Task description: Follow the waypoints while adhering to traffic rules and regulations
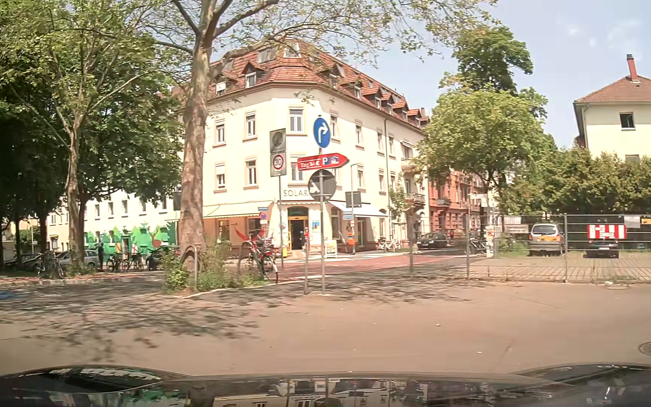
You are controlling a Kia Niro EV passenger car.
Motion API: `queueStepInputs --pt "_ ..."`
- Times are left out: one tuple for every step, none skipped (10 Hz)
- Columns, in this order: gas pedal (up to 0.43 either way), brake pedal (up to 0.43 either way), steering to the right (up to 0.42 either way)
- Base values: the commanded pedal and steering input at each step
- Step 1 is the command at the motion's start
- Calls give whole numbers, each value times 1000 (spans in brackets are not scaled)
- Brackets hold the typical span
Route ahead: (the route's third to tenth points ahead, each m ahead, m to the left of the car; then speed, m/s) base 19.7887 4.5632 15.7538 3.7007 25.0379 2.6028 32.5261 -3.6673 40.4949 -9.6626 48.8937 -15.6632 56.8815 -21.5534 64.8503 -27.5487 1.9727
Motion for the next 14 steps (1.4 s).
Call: queueStepInputs --pt "0 0 -762" --pt "0 0 -758" --pt "0 0 -751" --pt "0 0 -743" --pt "0 0 -735" --pt "0 0 -730" --pt "0 0 -729" --pt "0 0 -724" --pt "0 0 -709" --pt "0 0 -699" --pt "0 0 -697" --pt "0 0 -692" --pt "0 0 -686" --pt "0 0 -678"
